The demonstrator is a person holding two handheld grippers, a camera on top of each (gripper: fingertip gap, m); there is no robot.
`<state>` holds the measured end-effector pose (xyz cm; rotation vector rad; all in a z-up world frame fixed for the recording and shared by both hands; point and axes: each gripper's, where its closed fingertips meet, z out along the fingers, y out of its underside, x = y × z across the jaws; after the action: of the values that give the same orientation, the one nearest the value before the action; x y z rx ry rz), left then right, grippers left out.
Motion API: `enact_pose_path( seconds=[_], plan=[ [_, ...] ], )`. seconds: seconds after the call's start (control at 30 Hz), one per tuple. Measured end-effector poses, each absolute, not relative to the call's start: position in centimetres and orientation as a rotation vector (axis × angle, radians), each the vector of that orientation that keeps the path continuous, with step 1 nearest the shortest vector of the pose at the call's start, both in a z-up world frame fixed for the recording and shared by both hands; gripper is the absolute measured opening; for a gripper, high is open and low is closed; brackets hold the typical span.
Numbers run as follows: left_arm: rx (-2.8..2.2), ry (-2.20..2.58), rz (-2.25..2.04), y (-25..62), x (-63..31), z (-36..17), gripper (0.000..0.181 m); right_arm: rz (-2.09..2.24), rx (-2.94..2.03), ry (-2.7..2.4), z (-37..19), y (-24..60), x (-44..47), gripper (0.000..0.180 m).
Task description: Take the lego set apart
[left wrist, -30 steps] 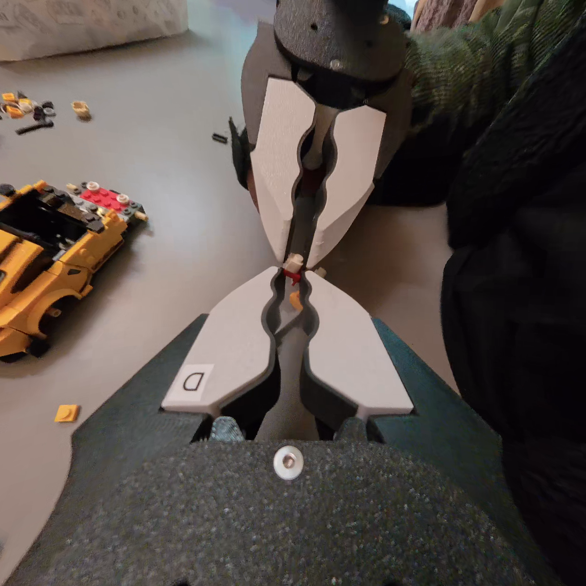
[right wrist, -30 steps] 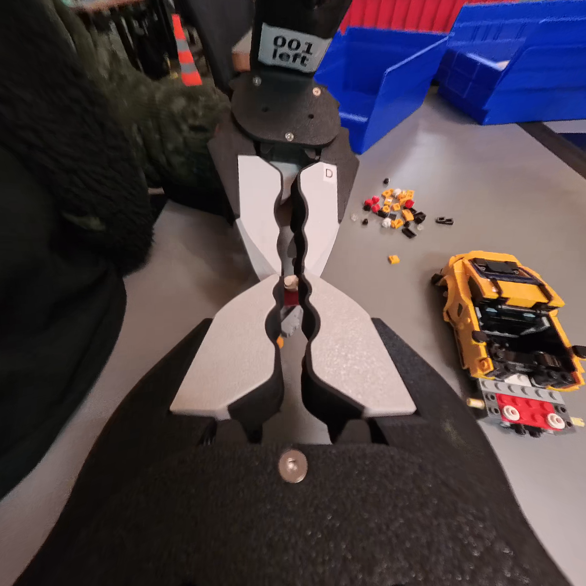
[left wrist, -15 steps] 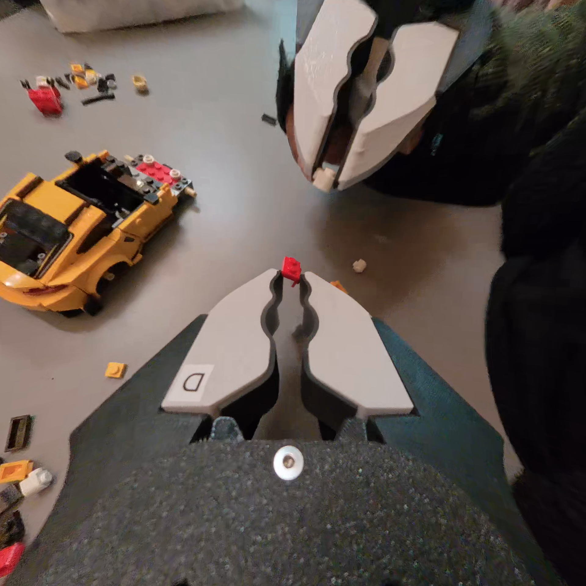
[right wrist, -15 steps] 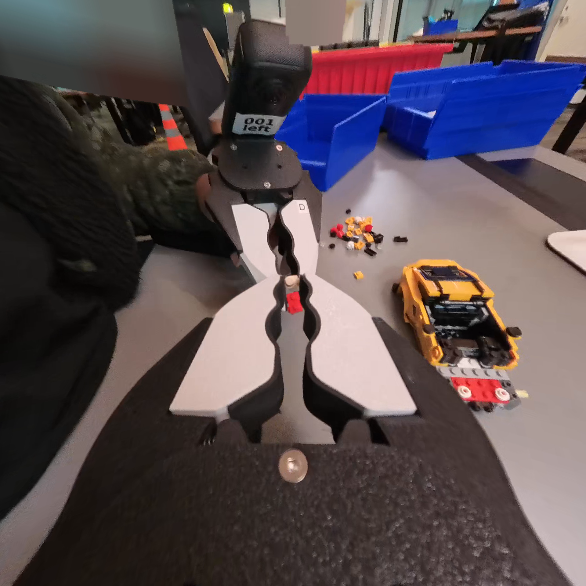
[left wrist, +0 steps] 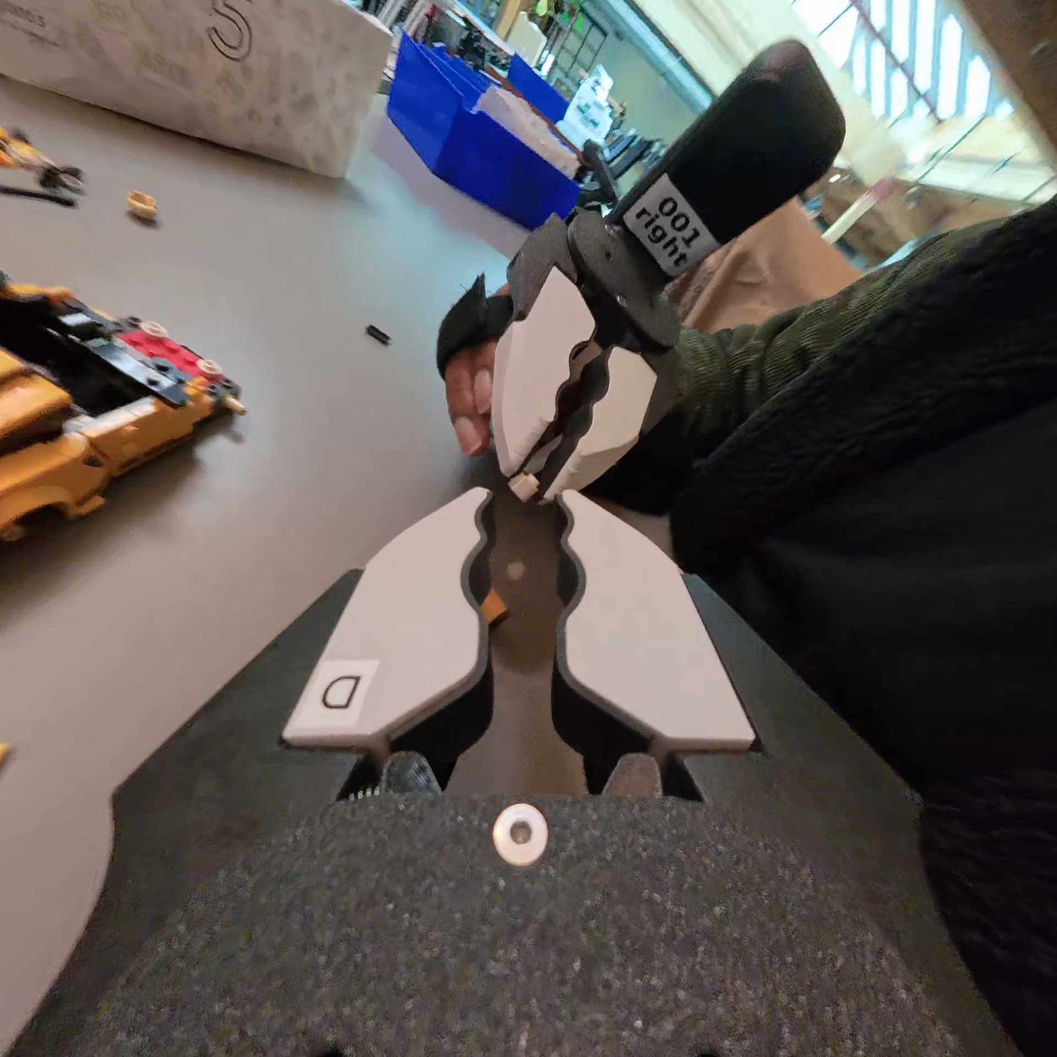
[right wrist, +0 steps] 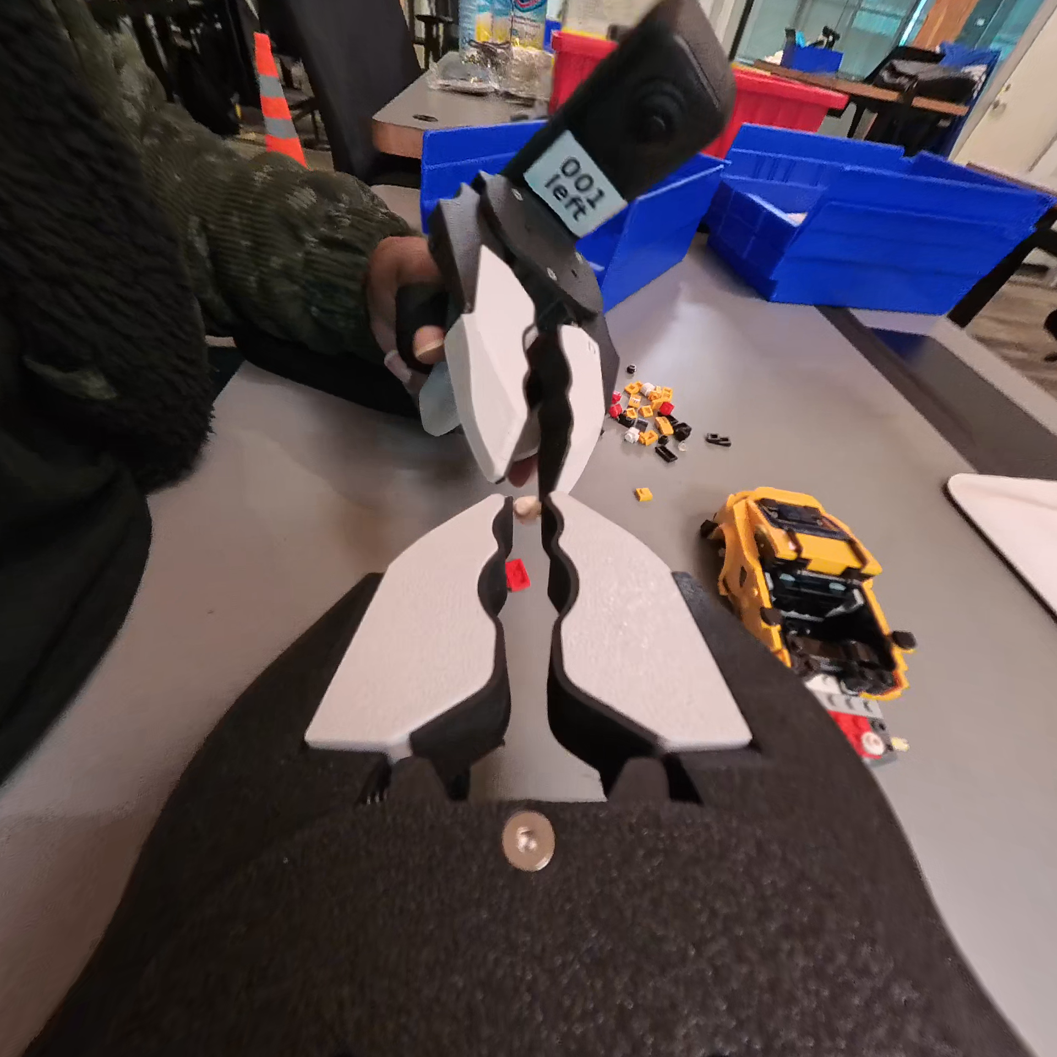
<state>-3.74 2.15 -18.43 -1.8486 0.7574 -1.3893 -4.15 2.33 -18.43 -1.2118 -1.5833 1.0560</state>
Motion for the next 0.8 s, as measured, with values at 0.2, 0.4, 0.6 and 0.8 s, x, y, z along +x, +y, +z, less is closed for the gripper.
enact_pose_path(
  seconds=[0.2, 0.4, 0.6, 0.8],
  plan=[
    [-1.853, 0.664, -1.697, 1.1, -3.1, -18.0, 0.014, 0.951, -1.074, -1.632, -18.1, 1.2, -4.4, 0.009],
    [-1.879, 0.678, -1.641, 1.5, -3.8, -18.3, 0.008, 0.920, -1.079, -1.630, -18.1, 1.4, -4.3, 0.014],
    [-2.114, 0.724, -0.452, 8.0, -14.7, -22.3, 0.008, 0.954, -1.269, -1.802, -20.7, 2.2, -2.2, 0.021],
    [-2.299, 0.589, -0.036, 8.8, -22.5, -25.3, 0.008, 0.933, -1.370, -2.144, -25.2, -0.4, 0.2, 0.025]
  ],
)
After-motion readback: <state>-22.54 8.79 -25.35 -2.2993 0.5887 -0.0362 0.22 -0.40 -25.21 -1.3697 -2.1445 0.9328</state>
